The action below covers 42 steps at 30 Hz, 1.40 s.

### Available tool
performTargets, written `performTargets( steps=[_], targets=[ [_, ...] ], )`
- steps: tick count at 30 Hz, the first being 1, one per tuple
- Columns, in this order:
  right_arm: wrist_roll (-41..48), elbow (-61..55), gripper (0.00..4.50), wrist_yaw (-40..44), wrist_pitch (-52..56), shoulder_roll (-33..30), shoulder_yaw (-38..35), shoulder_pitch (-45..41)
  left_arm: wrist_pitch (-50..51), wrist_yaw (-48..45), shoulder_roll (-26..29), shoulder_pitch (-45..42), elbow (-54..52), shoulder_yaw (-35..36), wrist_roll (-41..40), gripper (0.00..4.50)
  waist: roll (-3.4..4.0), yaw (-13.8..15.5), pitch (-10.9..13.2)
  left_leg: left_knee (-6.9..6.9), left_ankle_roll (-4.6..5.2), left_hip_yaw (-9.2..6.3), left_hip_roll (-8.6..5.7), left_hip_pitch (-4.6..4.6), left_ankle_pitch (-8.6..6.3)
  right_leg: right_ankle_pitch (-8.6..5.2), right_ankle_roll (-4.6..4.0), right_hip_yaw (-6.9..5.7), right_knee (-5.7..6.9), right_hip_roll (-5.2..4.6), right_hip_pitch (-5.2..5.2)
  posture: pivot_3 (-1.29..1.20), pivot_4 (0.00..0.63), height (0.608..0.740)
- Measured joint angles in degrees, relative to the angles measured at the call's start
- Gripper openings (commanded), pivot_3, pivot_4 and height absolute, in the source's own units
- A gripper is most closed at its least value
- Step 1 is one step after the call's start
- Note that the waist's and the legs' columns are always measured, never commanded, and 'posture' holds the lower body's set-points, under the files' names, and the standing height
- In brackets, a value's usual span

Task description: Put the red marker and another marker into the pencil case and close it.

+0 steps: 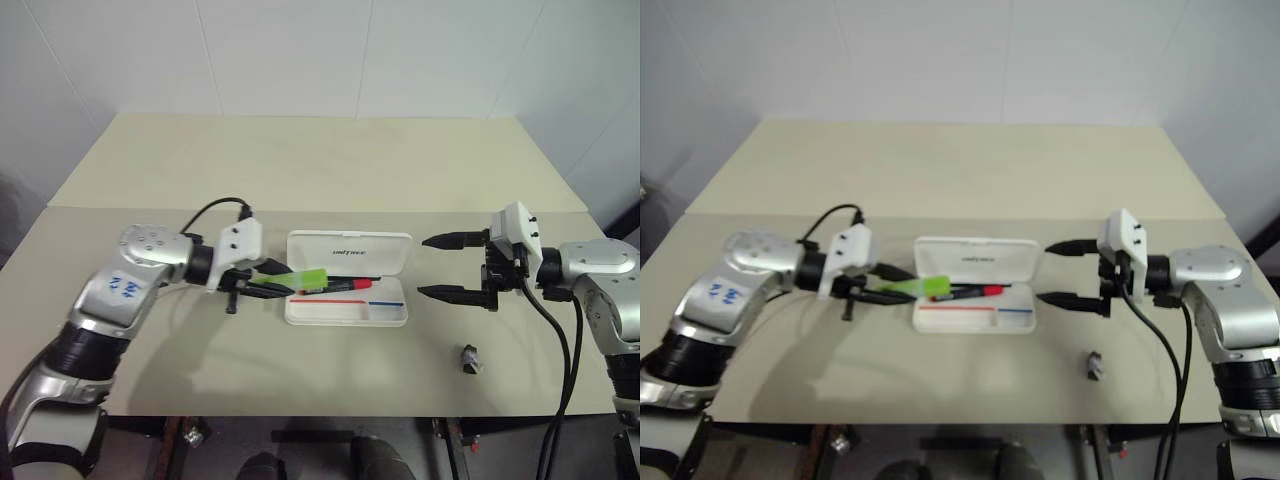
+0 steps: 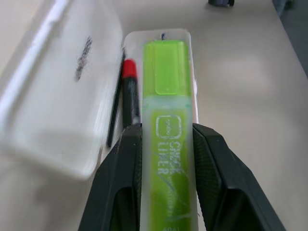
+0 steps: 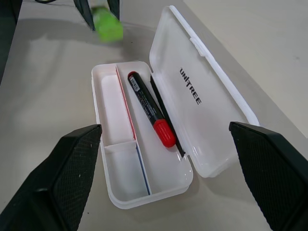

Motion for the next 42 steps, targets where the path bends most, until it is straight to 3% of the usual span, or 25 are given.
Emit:
performTargets(
  steps=[15, 37, 42],
  targets=[
    [2.1, -6.7, 4.5, -2.6, 2.3, -0.9, -2.6, 8.0, -0.4, 0.2, -10.3, -6.1, 8.8, -8.6, 8.4, 1.06, 0.0, 0.4, 0.0, 0.1, -0.02, 0.02, -0.05, -0.01, 0.03, 0.03, 0.05, 0.1, 0.03, 0.0, 0.01, 0.0, 0.15, 0.74],
    [3.9, -12.2, 4.5, -7.4, 3.3, -1.1, -4.2, 11.4, -0.4, -1.8, -11.6, -6.1, 8.8, -12.1, 14.1, 1.06, 0.0, 0.2, 0.0, 0.12, -0.04, 0.02, -0.04, 0.05, 0.07, 0.03, 0.06, 0.16, 0.2, 0.04, 0.01, 0.0, 0.15, 0.74],
    [4.0, -12.2, 4.5, -7.7, 3.3, -1.0, -4.2, 11.4, -0.2, -1.4, -12.0, -6.3, 8.8, -12.2, 15.1, 2.68, 0.0, 0.2, 0.0, 0.14, -0.03, 0.03, -0.04, 0.08, 0.08, 0.03, 0.06, 0.17, 0.26, 0.04, 0.01, 0.0, 0.15, 0.74]
  ],
)
